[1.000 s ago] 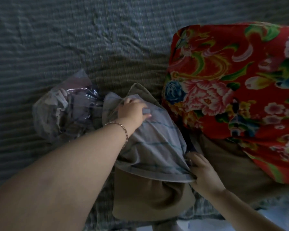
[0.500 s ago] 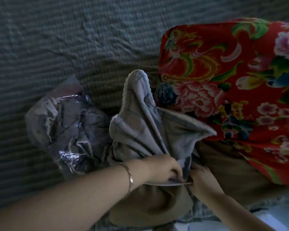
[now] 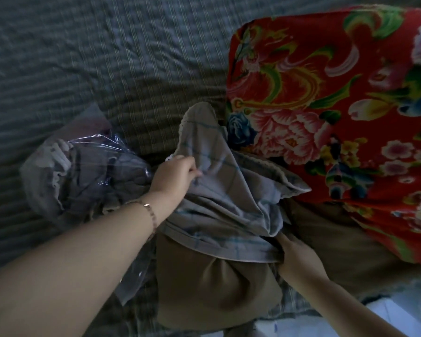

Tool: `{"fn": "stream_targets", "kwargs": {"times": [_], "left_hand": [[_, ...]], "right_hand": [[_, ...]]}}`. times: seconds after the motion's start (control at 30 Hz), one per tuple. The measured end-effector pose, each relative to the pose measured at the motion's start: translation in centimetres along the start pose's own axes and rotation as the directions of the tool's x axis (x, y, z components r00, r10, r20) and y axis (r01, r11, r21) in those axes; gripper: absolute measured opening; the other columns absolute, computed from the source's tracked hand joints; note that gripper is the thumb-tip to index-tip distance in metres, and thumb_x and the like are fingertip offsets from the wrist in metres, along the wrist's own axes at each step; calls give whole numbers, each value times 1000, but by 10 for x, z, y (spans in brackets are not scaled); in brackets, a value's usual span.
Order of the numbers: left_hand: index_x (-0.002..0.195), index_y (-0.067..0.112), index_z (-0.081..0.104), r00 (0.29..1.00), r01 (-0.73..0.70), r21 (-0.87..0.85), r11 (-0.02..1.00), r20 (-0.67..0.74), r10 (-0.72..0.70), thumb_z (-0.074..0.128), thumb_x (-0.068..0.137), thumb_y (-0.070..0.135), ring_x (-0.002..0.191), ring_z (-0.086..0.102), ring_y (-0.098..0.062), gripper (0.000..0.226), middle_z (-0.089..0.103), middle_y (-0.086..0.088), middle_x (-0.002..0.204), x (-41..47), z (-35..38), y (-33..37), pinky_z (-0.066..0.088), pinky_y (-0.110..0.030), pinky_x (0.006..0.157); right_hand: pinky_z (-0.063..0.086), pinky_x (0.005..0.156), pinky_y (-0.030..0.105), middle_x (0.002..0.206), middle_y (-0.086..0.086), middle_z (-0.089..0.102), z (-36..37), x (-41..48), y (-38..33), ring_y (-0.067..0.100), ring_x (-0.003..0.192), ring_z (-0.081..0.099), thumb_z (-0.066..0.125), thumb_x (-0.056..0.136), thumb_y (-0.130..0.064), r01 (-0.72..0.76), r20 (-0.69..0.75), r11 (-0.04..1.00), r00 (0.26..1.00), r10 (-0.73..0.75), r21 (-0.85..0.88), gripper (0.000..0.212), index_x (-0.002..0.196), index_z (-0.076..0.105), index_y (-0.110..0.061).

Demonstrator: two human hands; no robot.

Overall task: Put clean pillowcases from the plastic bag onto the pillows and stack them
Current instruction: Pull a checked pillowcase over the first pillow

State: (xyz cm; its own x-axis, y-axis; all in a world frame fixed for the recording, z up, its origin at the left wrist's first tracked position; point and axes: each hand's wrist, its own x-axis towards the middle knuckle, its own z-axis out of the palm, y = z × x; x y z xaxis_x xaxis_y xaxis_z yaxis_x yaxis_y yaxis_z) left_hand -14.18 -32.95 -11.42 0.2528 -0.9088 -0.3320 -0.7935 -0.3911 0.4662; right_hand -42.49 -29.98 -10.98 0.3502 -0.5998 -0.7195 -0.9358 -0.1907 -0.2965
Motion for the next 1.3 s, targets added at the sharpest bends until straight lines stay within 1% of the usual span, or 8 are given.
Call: {"fn": "stream_targets", "kwargs": {"times": [0.13, 0.23, 0.37, 0.47, 0.83, 0.93, 1.1, 1.3], "left_hand": [[70, 8, 66, 920, -185, 10, 983, 352, 170, 66, 77, 24, 79, 59, -21, 17, 64, -11, 75, -38, -22, -14, 43, -27, 66], [82, 17, 69, 696, -236, 382, 893, 708, -119, 64, 82, 34, 85, 63, -21, 18, 68, -2, 85, -26, -39, -4, 43, -23, 66], [109, 25, 60, 916, -277, 396, 876, 385, 116, 59, 84, 36, 103, 55, -23, 27, 59, -2, 112, 46, -41, 33, 49, -35, 80], [129, 20, 45, 790, -467, 508, 724, 608, 82, 62, 80, 35, 115, 49, -27, 54, 49, -6, 128, 62, -5, 54, 46, -38, 89], [71, 8, 52, 981, -66, 1, 998, -183, 65, 52, 69, 14, 68, 54, -26, 6, 55, -12, 67, 21, -84, -2, 40, -35, 59], [68, 9, 51, 866, 131, -79, 988, -476, -153, 47, 65, 12, 69, 51, -26, 6, 52, -13, 68, 13, -112, -42, 32, -30, 60], [79, 7, 54, 849, 239, -155, 959, -446, -284, 48, 72, 4, 86, 55, -36, 9, 55, -19, 81, 36, -70, -46, 34, -33, 69], [99, 12, 47, 954, -198, 16, 980, -227, 197, 57, 71, 18, 102, 47, -27, 30, 44, -11, 110, -47, -4, -28, 41, -33, 91]], "right_hand": [[44, 84, 29, 134, 0, 43, -1, 3, -4, 22, 112, 51, 39, 94, -18, 12, 46, 991, 999, -6, -134, 48, 139, 34, -31], [44, 90, 31, 139, 1, 39, 5, 11, -4, 24, 117, 48, 41, 94, -19, 10, 101, 986, 995, 8, -169, 45, 138, 39, -29], [54, 68, 36, 117, 4, 57, 13, 11, 1, 31, 92, 62, 86, 56, -24, 188, -64, 954, 976, -208, -234, 47, 101, 72, -19], [53, 56, 25, 86, -8, 67, 18, 8, 6, 13, 75, 62, 92, 29, -30, 280, -84, 929, 948, -307, -241, 47, 73, 76, -28], [49, 70, 27, 83, 0, 71, -15, 27, 3, 18, 89, 63, 64, 57, -18, 418, -363, 877, 800, -479, -235, 11, 67, 69, -18], [51, 48, 23, 81, 3, 70, -8, 21, 5, 23, 70, 69, 88, 28, -8, 290, -331, 943, 884, -329, -164, 45, 69, 70, -15], [46, 74, 25, 125, -4, 52, 31, 10, 5, 18, 106, 55, 48, 89, -14, -114, -70, 993, 991, 115, 14, 34, 121, 52, -23], [49, 66, 40, 118, 22, 51, 20, 31, 1, 34, 87, 56, 46, 92, -6, -449, -146, 557, 672, 726, 699, 23, 115, 46, -5]]}}
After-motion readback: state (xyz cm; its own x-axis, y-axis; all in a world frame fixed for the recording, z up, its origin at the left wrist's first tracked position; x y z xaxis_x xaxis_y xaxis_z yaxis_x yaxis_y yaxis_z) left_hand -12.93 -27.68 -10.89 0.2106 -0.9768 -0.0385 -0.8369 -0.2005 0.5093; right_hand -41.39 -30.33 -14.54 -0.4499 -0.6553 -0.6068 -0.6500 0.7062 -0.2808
